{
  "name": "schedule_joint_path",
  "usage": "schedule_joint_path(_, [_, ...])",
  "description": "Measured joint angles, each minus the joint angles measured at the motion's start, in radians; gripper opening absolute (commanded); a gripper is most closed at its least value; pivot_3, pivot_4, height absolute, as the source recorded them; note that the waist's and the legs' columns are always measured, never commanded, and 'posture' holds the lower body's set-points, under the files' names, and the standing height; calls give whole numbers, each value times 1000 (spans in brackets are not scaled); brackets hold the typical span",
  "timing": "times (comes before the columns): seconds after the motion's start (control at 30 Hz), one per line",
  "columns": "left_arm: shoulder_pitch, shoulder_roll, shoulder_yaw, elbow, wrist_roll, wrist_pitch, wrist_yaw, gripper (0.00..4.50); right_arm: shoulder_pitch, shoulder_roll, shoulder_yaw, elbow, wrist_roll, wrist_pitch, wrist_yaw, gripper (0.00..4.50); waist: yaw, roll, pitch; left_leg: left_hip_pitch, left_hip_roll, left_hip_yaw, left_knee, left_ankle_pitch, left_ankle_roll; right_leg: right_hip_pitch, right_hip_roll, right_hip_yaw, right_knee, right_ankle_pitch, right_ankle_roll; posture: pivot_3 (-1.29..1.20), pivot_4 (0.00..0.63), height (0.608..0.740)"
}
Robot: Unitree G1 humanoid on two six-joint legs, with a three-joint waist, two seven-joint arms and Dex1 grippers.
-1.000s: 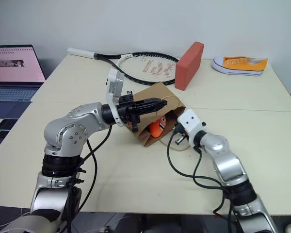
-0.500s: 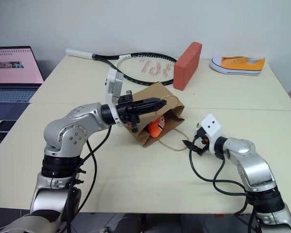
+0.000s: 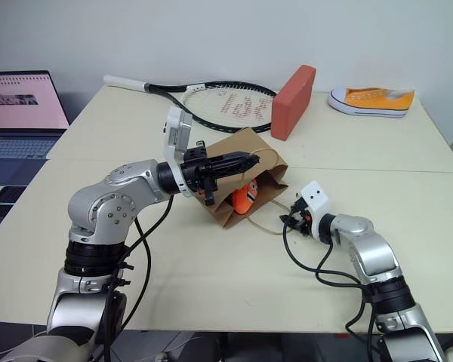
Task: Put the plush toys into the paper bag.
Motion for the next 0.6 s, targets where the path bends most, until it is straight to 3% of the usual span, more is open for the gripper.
schedule_joint_path(0.07, [0,1,0,-5,0,0,0,0,0,0,0,0,2,3,2,198,0,0,0,0,0,0,0,0,0,0,0,0,0,0,0,0,150,740])
schedule_joint_path(0.1, [0,1,0,-6,0,0,0,0,0,0,0,-1,7,6,5,54,0,0,0,0,0,0,0,0,0,0,0,0,0,0,0,0,150,740])
schedule_joint_path(0.33, [-51,29,10,2,-2,1,-1,0,9,-9,-92,-145,114,154,6,54,2,0,0,-1,0,0,0,0,0,0,0,0,0,0,0,0,150,740])
schedule_joint_path(0.6, [-218,121,33,124,37,-43,-63,0,-84,-106,-402,-433,458,563,0,54,2,0,0,-1,0,0,0,0,0,0,0,0,0,0,0,0,150,740])
